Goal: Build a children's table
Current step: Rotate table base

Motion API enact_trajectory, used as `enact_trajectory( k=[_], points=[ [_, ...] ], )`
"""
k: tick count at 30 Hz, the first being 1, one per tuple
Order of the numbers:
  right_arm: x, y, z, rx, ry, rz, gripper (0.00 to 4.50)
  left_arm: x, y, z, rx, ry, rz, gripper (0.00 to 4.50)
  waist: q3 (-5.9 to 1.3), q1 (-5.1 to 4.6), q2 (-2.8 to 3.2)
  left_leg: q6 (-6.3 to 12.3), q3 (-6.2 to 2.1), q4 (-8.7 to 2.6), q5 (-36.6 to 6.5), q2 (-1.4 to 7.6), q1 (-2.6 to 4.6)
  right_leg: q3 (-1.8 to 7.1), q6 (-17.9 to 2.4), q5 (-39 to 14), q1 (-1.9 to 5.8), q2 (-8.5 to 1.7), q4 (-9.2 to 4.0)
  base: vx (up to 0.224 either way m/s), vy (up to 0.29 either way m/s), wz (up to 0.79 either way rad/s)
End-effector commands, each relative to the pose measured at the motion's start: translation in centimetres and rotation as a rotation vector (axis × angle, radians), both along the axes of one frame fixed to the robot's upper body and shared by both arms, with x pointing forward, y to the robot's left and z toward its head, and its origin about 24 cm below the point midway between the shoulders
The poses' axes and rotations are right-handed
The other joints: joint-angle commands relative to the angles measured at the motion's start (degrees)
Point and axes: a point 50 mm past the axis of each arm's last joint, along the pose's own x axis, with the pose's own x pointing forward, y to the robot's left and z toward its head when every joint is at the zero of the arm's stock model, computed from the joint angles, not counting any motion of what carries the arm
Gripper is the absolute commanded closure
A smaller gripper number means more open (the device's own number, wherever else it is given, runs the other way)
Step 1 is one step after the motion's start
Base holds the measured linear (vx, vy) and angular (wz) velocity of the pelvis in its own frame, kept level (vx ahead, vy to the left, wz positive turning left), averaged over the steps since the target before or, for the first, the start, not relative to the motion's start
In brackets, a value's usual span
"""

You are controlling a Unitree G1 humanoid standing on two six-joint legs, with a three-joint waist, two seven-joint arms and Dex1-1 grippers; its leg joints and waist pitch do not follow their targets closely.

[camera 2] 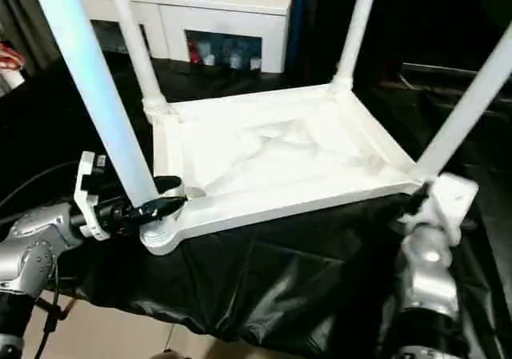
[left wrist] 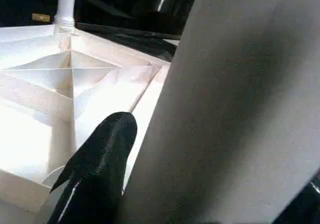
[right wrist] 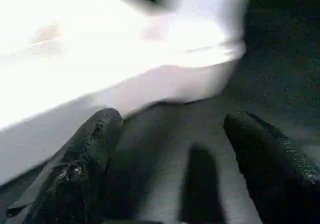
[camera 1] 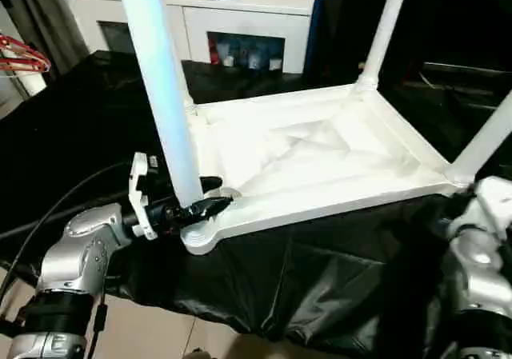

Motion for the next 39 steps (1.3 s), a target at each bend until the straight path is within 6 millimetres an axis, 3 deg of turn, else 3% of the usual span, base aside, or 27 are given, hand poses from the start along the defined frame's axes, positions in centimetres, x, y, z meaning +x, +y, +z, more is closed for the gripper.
enact_trajectory(
  k=[1, 5, 6, 10, 11, 12, 14, 16, 18, 19, 23, 25, 27, 29, 34, 39],
  points=[
    [0.9, 1.7, 0.1, 0.046, -0.005, 0.110, 0.76, -0.2, -0.6, 0.5, -0.009, -0.022, -0.044, 1.28, -3.01, -0.13, -0.21, -0.17, 0.03, -4.51, -14.4, 0.71, 0.40, 2.08, -8.9, -12.9, 2.48, -2.35, -4.12, 0.000, 0.000, 0.00],
    [1.7, 3.5, 0.0, 0.080, 0.002, 0.232, 0.76, -0.9, -1.2, 0.9, -0.025, -0.020, -0.090, 1.28, -3.18, -0.36, -0.21, -0.10, -0.03, -4.44, -12.6, 0.75, 0.31, 2.05, -10.1, -10.6, 2.82, -2.33, -3.66, 0.000, 0.000, 0.00],
    [2.1, 4.9, -0.2, 0.092, 0.026, 0.334, 0.76, -2.0, -1.8, 1.2, -0.054, 0.000, -0.155, 1.28, -3.23, -0.64, -0.23, -0.04, -0.03, -4.36, -11.8, 0.81, 0.17, 2.01, -10.6, -9.2, 2.98, -2.34, -3.36, 0.000, 0.000, 0.00],
    [2.5, 7.1, -0.3, 0.104, 0.042, 0.474, 0.76, -3.9, -3.4, 1.9, -0.120, 0.050, -0.262, 1.28, -3.14, -1.20, -0.26, 0.70, 0.02, -4.29, -10.1, 0.74, -0.20, 1.95, -11.9, -7.2, 3.12, -2.19, -3.25, 0.000, 0.000, 0.00],
    [2.6, 7.6, -0.3, 0.111, 0.045, 0.500, 0.76, -4.3, -3.8, 2.0, -0.132, 0.057, -0.280, 1.28, -3.12, -1.36, -0.29, 0.82, 0.10, -4.24, -10.3, 0.75, -0.01, 1.96, -12.2, -7.2, 3.06, -2.12, -3.25, 0.000, 0.000, 0.00],
    [2.7, 7.9, -0.3, 0.116, 0.041, 0.517, 0.76, -4.6, -4.2, 2.1, -0.145, 0.065, -0.296, 1.28, -3.03, -1.57, -0.88, 1.04, 0.21, -4.25, -10.4, 0.69, -0.09, 1.99, -12.2, -7.5, 3.12, -2.04, -3.40, 0.000, 0.000, 0.00],
    [2.7, 8.6, -0.3, 0.122, 0.041, 0.545, 0.76, -5.2, -4.9, 2.3, -0.166, 0.075, -0.320, 1.28, -2.94, -1.66, -0.51, 0.99, 0.23, -4.22, -10.7, 0.76, 0.12, 2.11, -12.0, -9.4, 2.96, -2.17, -3.51, 0.000, 0.000, 0.00],
    [2.8, 9.2, -0.5, 0.111, 0.050, 0.578, 0.76, -5.7, -5.8, 2.3, -0.187, 0.079, -0.326, 1.28, -2.77, -1.95, -0.65, 0.46, 0.20, -4.32, -11.5, 0.81, 0.14, 2.16, -11.6, -10.7, 2.94, -1.99, -3.77, 0.000, 0.000, 0.00],
    [2.8, 9.4, -0.5, 0.112, 0.054, 0.586, 0.76, -5.7, -5.9, 2.3, -0.196, 0.081, -0.318, 1.28, -2.73, -1.91, -0.63, 0.30, 0.27, -4.30, -11.8, 0.78, 0.29, 2.21, -11.4, -11.3, 2.82, -1.94, -3.87, 0.000, 0.000, 0.00],
    [2.7, 9.7, -0.6, 0.113, 0.058, 0.601, 0.76, -5.8, -6.0, 2.5, -0.210, 0.089, -0.314, 1.28, -2.71, -1.94, -1.05, 0.17, 0.34, -4.29, -12.1, 0.78, 0.39, 2.26, -11.1, -11.9, 2.74, -1.86, -3.98, 0.000, 0.000, 0.00],
    [2.7, 10.6, -0.6, 0.126, 0.054, 0.655, 0.76, -5.8, -6.2, 2.7, -0.226, 0.092, -0.299, 1.28, -2.53, -1.94, -0.69, -0.46, 0.17, -4.47, -13.9, 0.74, 0.41, 2.22, -9.9, -14.9, 2.66, -1.88, -4.21, 0.000, 0.000, 0.00],
    [2.6, 12.7, -0.3, 0.183, 0.033, 0.777, 0.76, -4.8, -6.4, 3.2, -0.259, 0.081, -0.252, 1.28, -2.57, -1.99, -0.71, -0.59, 0.16, -4.46, -14.0, 0.69, 0.38, 2.23, -9.6, -14.9, 2.71, -1.80, -4.22, 0.000, 0.000, 0.00],
    [2.6, 13.3, -0.2, 0.201, 0.028, 0.810, 0.76, -4.6, -6.5, 3.2, -0.262, 0.081, -0.248, 1.28, -2.61, -1.98, -0.77, -0.49, 0.05, -4.46, -14.1, 0.71, 0.26, 2.22, -9.6, -14.9, 2.82, -1.92, -4.20, 0.000, 0.000, 0.00],
    [2.4, 15.2, 0.1, 0.258, 0.029, 0.947, 0.76, -3.9, -6.9, 3.6, -0.259, 0.080, -0.256, 1.28, -2.63, -2.06, -0.86, -0.48, -0.04, -4.51, -14.0, 0.62, 0.09, 2.13, -9.4, -15.7, 2.97, -1.90, -4.23, 0.000, 0.000, 0.00],
    [2.8, 16.7, 0.0, 0.257, 0.048, 1.038, 0.76, -2.9, -8.6, 4.0, -0.247, 0.061, -0.291, 1.28, -2.79, -2.11, -0.80, -0.43, -0.04, -4.37, -12.8, 0.74, 0.36, 2.23, -10.9, -14.2, 2.81, -2.08, -4.11, 0.000, 0.000, 0.00],
    [3.1, 17.2, -0.3, 0.219, 0.073, 1.068, 0.76, -2.9, -10.4, 3.5, -0.211, 0.068, -0.341, 1.28, -2.89, -2.18, -0.89, -0.33, -0.09, -4.21, -10.4, 0.76, 0.04, 2.17, -12.1, -9.8, 3.25, -2.12, -3.62, 0.000, 0.000, 0.00]
  ],
)
